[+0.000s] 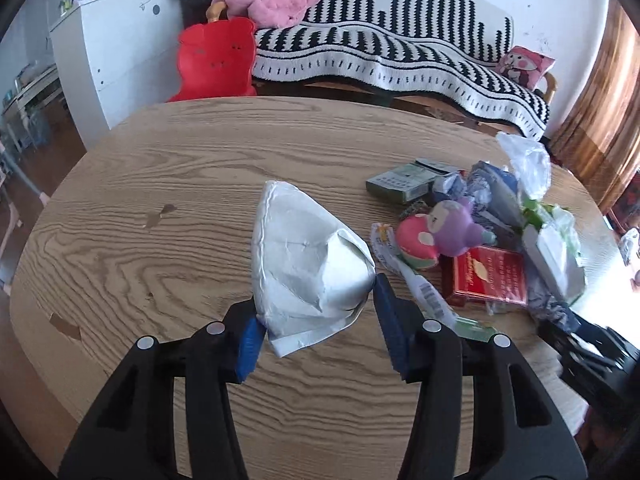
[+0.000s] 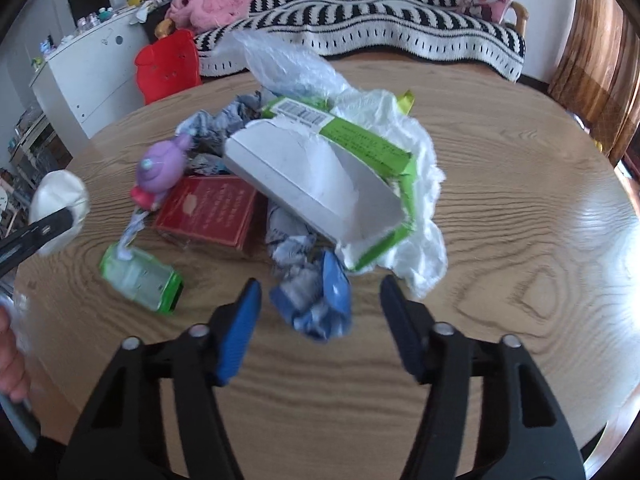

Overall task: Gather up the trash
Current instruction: 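Grasp the white face mask with the left gripper while the right grasps the blue cloth, then carry mask and cloth to the black bin and open both grippers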

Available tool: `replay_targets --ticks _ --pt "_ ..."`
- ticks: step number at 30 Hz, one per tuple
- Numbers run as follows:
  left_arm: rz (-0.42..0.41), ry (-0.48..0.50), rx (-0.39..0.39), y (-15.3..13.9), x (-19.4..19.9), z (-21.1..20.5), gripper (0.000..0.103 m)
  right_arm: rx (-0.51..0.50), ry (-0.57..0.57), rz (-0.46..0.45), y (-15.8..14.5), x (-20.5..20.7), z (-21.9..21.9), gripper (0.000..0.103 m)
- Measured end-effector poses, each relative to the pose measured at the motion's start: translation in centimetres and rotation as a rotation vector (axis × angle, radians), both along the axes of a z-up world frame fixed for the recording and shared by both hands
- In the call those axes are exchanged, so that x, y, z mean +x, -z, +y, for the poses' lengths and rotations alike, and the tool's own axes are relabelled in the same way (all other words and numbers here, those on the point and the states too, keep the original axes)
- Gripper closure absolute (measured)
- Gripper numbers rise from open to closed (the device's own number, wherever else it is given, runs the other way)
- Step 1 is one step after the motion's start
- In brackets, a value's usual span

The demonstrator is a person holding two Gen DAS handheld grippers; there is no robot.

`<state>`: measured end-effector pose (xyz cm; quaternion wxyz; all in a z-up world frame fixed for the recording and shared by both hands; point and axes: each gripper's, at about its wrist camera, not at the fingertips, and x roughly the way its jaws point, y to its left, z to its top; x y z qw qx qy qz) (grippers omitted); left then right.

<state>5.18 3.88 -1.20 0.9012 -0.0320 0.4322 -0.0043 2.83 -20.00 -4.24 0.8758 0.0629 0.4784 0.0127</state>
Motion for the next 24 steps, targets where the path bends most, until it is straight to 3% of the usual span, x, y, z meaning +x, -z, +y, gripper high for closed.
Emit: replay_targets --ticks 2,10,13,18,24 --pt "-0.006 0.019 0.014 -0.2 -0.5 -0.5 0.053 0.016 0.002 0.001 0.1 0.1 0.2 0.081" --pt "-0.032 0.070 -0.016 -1.3 -1.4 -2.5 0.053 0.165 -0.159 -0.123 -5.3 -3.8 1.5 0.081" --pt "-0.044 0.098 -0.042 -1.8 -2.0 -4.2 0.053 0.167 -0.149 -0.167 -7.4 -5.7 -0.4 0.081" --pt "-0.084 0.207 -0.083 -2.8 -3.6 -10.0 0.053 0.100 0.031 -0.217 -9.2 -9.7 -9.5 0.081" --pt "-0.102 0.420 -0.101 -2.6 -6.9 -21.2 0.053 0.005 0.347 -0.197 -8.4 -17.0 -23.4 0.081"
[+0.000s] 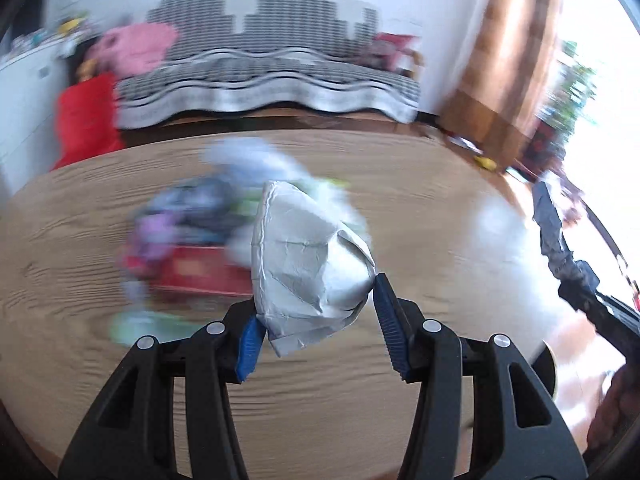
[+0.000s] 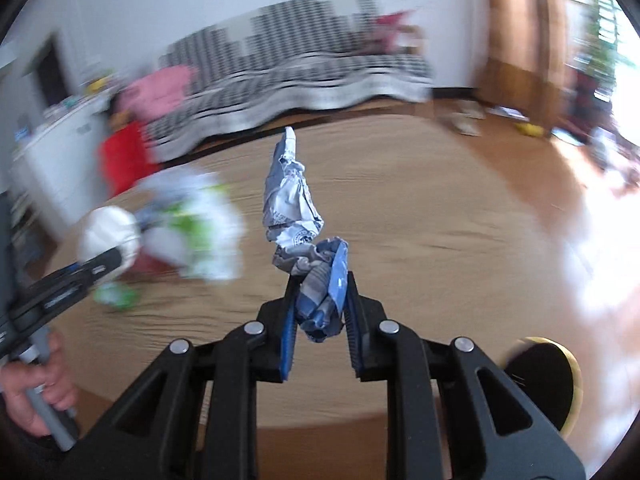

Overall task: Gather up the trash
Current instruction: 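Carry mask and cloth to the black bin and open both grippers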

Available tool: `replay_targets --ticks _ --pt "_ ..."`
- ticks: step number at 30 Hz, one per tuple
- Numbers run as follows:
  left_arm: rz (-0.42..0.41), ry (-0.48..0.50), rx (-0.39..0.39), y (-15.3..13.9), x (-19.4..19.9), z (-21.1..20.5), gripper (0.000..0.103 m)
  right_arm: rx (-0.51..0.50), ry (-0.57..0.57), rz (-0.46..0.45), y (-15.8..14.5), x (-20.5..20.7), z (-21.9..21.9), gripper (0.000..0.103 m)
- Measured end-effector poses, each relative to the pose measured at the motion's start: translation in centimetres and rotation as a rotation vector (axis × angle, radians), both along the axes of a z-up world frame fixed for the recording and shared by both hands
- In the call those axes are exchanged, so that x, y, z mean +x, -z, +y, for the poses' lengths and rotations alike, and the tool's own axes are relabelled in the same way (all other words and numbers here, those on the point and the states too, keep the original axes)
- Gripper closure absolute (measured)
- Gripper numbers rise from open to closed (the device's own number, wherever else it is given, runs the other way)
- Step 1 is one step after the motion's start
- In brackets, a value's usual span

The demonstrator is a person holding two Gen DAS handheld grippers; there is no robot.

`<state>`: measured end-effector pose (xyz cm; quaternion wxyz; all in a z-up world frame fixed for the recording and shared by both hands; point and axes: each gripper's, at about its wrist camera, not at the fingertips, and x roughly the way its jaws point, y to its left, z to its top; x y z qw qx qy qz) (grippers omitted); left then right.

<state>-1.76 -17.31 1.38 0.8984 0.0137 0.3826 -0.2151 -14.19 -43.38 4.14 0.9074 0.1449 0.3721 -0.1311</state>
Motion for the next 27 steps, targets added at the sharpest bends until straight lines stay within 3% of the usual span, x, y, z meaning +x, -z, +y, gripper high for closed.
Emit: replay_targets --ticks 8,11,15,21,27 --pt "0.005 0.346 -0.026 1.9 -7.8 -16.8 0.053 0.001 0.326 0.093 4.6 -11.4 -13.6 0.081" --pt "0.012 0.489 -0.025 3.6 -12.1 -23.2 0.053 0.020 0.380 0.130 6.6 -14.4 -16.7 0.081" --pt "0.062 0.610 -0.014 6.4 -16.0 -28.8 0.053 0.062 0.424 0.193 10.0 -18.0 -20.2 0.081" --pt "0.160 0.695 0.067 12.6 -18.4 -35.9 0.053 0.129 0.436 0.298 14.3 -20.7 -22.5 0.081" --pt "0.266 0.716 0.146 17.8 -17.4 -38.5 0.053 0.194 0.442 0.342 16.0 -20.1 -23.6 0.081"
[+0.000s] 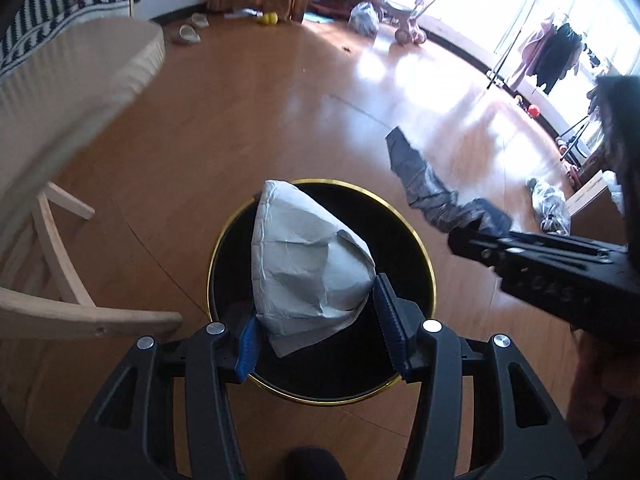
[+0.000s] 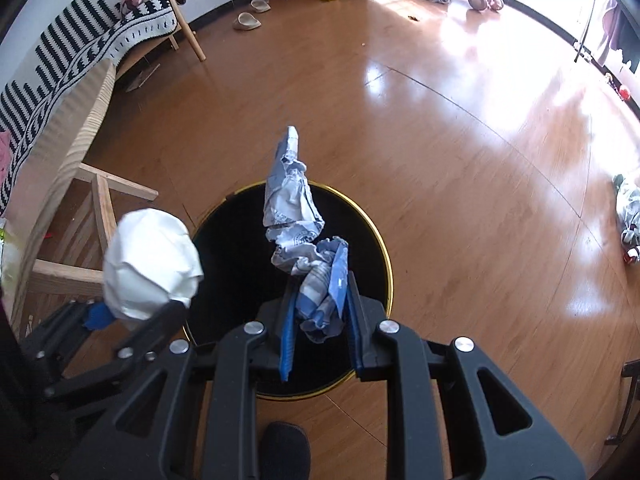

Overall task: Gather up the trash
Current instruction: 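Carry mask and cloth to the black bin and open both grippers, then return both grippers to the table pile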

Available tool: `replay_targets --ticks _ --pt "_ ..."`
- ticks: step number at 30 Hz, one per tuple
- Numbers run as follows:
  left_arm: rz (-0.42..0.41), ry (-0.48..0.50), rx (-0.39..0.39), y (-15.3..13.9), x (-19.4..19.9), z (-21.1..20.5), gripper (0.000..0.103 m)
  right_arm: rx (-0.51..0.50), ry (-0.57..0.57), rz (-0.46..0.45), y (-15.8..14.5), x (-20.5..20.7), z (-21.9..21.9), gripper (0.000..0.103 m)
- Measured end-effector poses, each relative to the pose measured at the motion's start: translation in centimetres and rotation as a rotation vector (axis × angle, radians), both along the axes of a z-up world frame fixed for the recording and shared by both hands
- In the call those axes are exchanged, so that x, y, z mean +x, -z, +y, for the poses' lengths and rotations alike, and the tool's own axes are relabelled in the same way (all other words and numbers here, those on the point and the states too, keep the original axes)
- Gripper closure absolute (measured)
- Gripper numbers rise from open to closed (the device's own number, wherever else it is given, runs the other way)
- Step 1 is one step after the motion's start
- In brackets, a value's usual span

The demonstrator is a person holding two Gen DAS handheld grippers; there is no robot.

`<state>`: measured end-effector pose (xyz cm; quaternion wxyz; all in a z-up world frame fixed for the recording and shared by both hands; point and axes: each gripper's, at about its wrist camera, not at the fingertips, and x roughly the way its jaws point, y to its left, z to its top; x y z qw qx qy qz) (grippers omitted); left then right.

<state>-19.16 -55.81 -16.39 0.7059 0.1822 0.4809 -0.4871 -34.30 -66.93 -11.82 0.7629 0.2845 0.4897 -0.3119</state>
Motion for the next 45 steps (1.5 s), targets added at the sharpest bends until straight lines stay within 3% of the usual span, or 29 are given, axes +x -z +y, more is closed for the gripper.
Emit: replay_targets --ticks 8,10,13,20,24,28,31,37,45 --pt "0.052 -0.024 0.048 2.3 1.5 -0.8 0.049 0.017 -0.011 -0.009 -0.1 0.4 -0.4 0.081" --pt "0.040 -0.015 0.044 2.2 1.0 -1.1 0.033 0.019 -0.011 -0.008 0.0 0.5 -0.5 0.081" --pt "0.010 -0.005 0.029 0.9 0.1 -1.1 0.025 0.024 -0.012 -0.011 0.1 0.7 -0.6 0.081" --pt "-0.012 0.005 0.007 -1.4 0.0 0.1 0.021 0.020 -0.022 -0.006 0.1 1.3 -0.4 0.080" --pt "-0.021 0.004 -0.019 -3.0 0.1 1.5 0.018 0.018 -0.006 -0.017 -0.4 1.6 -0.3 0.049" --pt "-0.026 -0.006 -0.047 -5.6 0.7 3.7 0.014 -0.001 -0.005 -0.035 -1.9 2.5 0.7 0.044" --pt "-0.055 -0.021 -0.079 -8.2 1.3 6.1 0.010 -0.041 -0.025 -0.054 -3.8 4.1 2.4 0.031" --pt "-0.141 -0.142 -0.159 -14.0 4.7 14.1 0.007 -0.139 -0.129 -0.155 -9.4 9.1 8.6 0.016" --pt "-0.235 -0.509 -0.126 -16.8 14.1 30.7 0.007 -0.125 -0.440 -0.248 -12.1 21.1 23.2 0.015"
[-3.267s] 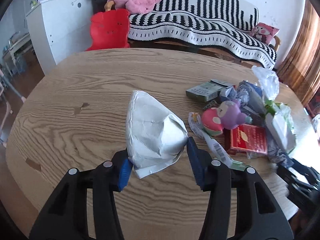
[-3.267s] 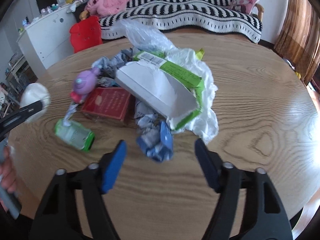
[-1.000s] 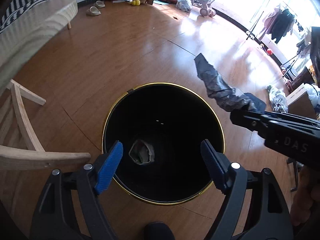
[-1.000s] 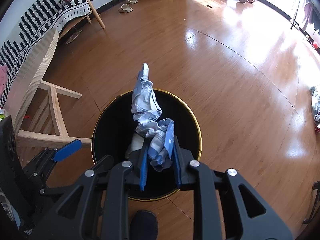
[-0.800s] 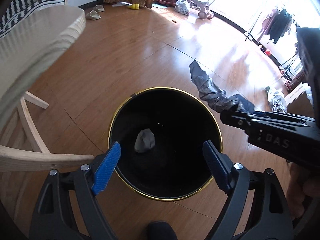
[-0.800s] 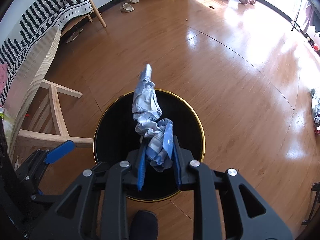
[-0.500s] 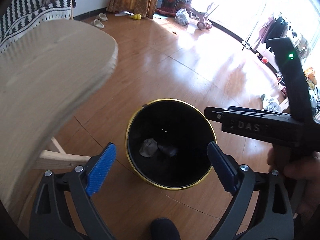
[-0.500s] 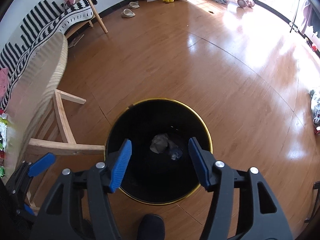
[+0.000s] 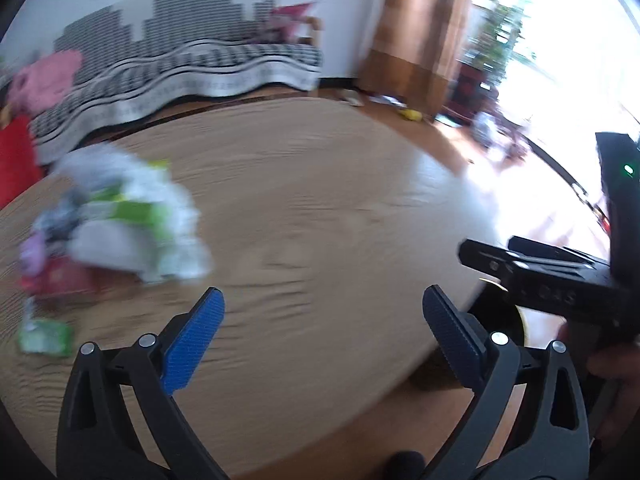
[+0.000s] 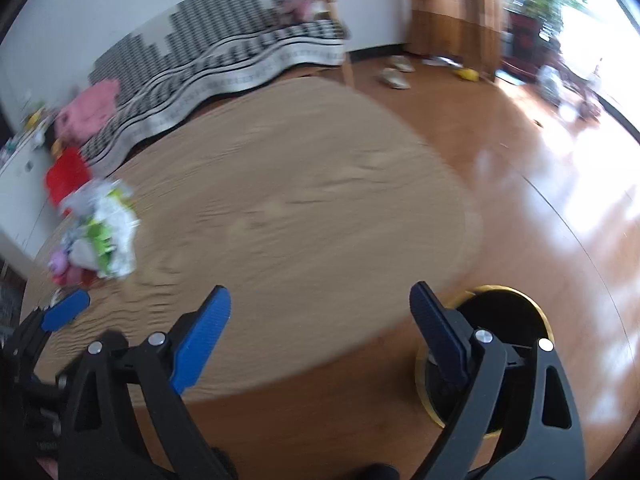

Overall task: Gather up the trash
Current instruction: 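Return both grippers to the table pile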

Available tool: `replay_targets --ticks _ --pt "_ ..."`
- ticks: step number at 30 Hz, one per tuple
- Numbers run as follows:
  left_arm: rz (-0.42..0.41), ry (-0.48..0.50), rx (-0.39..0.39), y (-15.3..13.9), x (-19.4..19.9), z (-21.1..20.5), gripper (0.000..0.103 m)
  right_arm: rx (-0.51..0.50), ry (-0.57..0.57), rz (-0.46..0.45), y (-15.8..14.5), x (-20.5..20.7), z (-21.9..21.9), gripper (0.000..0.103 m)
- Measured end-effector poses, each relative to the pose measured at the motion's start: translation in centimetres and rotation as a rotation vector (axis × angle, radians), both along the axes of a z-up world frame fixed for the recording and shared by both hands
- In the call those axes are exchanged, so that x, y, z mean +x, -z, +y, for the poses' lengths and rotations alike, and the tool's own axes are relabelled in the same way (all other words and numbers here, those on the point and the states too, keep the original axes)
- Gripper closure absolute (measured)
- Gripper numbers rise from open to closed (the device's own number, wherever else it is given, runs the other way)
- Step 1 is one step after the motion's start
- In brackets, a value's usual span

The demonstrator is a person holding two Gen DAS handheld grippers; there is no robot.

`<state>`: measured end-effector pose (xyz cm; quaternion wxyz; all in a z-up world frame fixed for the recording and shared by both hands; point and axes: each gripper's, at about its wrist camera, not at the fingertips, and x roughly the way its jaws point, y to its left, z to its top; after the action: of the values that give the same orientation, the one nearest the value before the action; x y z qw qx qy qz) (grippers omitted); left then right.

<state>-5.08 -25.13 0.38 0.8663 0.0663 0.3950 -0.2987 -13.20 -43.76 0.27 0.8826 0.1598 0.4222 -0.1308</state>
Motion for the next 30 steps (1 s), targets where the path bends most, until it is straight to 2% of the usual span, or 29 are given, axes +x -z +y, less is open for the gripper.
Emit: replay_targets --ticks 6,11,13,16,18,20,22,23,24,25,26,27,30 --pt "-0.034 -0.270 0.069 -0.4 5.3 12.8 0.007 -0.031 -0.190 0.014 0.7 6.6 10.3 0.015" --pt "0.017 -0.463 0.064 1.4 9.2 22.3 0.007 -0.048 -0.282 0.024 1.5 9.7 15.7 0.015" --pt "0.048 -0.506 0.046 2.1 10.6 24.2 0.007 -0.066 -0.309 0.037 2.2 10.5 17.6 0.015" --pt "0.098 -0.482 0.029 3.3 12.4 23.9 0.007 -0.056 -0.333 0.048 2.8 11.2 18.9 0.017" --pt "0.116 -0.481 0.057 4.4 13.3 23.1 0.008 -0.047 -0.357 0.044 2.9 11.6 20.0 0.019" --pt "0.130 -0.480 0.072 5.2 13.9 22.5 0.013 -0.044 -0.378 0.041 3.0 11.8 20.9 0.019" --pt "0.166 -0.478 0.056 6.0 14.4 22.9 0.027 -0.032 -0.417 0.037 3.1 12.1 22.0 0.019" --pt "0.168 -0.485 0.052 6.2 14.3 23.3 0.042 -0.025 -0.441 0.039 3.2 12.3 22.6 0.020" --pt "0.156 -0.493 0.058 5.9 14.2 23.6 0.067 -0.019 -0.467 0.039 3.2 12.4 23.0 0.020" --pt "0.173 -0.491 0.043 5.8 14.1 24.1 0.076 -0.019 -0.492 0.038 3.3 12.7 23.7 0.021" --pt "0.199 -0.494 0.008 5.7 13.9 24.8 0.079 -0.025 -0.521 0.037 3.4 13.0 24.7 0.021" --pt "0.211 -0.499 -0.013 5.6 13.8 25.2 0.087 -0.028 -0.546 0.036 3.4 13.2 25.5 0.021" --pt "0.210 -0.506 -0.026 5.1 13.2 26.5 0.089 -0.041 -0.645 0.030 3.8 13.9 28.8 0.021"
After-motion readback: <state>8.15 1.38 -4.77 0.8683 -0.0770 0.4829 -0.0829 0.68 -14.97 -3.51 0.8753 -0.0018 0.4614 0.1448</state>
